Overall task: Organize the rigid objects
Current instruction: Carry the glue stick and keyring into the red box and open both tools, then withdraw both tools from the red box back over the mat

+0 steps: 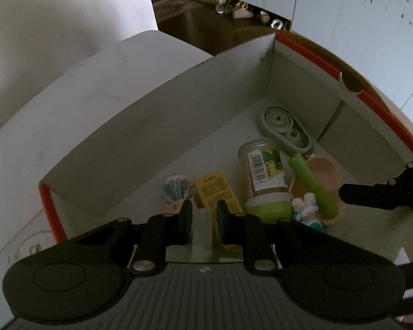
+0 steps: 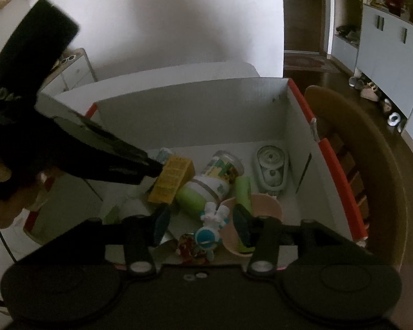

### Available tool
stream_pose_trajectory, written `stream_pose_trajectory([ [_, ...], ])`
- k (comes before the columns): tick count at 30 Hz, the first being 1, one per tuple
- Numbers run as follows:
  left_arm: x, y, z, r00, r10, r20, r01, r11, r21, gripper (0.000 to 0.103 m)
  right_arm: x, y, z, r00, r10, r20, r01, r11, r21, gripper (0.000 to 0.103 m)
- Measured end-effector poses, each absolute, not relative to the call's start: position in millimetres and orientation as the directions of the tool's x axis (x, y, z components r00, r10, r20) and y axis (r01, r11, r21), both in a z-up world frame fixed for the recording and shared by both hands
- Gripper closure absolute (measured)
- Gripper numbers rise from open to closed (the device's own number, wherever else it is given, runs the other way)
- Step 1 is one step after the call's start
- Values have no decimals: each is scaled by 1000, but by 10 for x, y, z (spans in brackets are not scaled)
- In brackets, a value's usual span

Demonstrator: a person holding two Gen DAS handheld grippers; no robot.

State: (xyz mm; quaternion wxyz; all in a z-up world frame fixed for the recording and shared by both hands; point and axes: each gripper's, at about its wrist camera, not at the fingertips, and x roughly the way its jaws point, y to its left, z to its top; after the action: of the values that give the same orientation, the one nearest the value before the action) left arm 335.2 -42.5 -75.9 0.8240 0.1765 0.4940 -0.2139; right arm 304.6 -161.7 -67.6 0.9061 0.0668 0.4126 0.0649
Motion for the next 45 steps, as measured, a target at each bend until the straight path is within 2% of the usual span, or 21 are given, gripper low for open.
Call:
stream_pose_trajectory([
  [10, 3106, -133, -443, 466, -258, -846, 520, 854, 26, 85, 2934, -1564, -458, 679, 178, -712, -35, 977, 211, 48],
  [13, 3045, -44, -365, 482, -278, -831, 519, 855, 16, 85, 2892, -1509, -380, 693, 172, -700, -26, 976, 215, 41],
  [22, 2886, 409, -174, 504, -345, -792, 503, 862, -56, 85, 2786, -1264, -164, 730, 165, -663, -8, 972, 233, 33],
  [32, 2789, 1011, -156, 536, -369, -760, 491, 868, -75, 85, 2769, -704, -49, 749, 163, -642, -10, 972, 235, 21],
  [40, 2717, 1535, -214, 531, -382, -756, 483, 870, -100, 85, 2731, -230, -54, 746, 185, -640, -39, 971, 236, 15],
  [42, 2704, 1646, -238, 531, -382, -756, 477, 872, -105, 85, 2716, -88, -53, 745, 193, -638, -62, 973, 222, 11],
  [44, 2691, 1772, -273, 531, -379, -758, 471, 875, -108, 79, 2713, 63, -51, 743, 198, -639, -80, 975, 210, 10],
  [45, 2682, 1839, -289, 533, -379, -757, 469, 876, -108, 70, 2717, 117, -49, 741, 203, -640, -87, 974, 209, 10],
])
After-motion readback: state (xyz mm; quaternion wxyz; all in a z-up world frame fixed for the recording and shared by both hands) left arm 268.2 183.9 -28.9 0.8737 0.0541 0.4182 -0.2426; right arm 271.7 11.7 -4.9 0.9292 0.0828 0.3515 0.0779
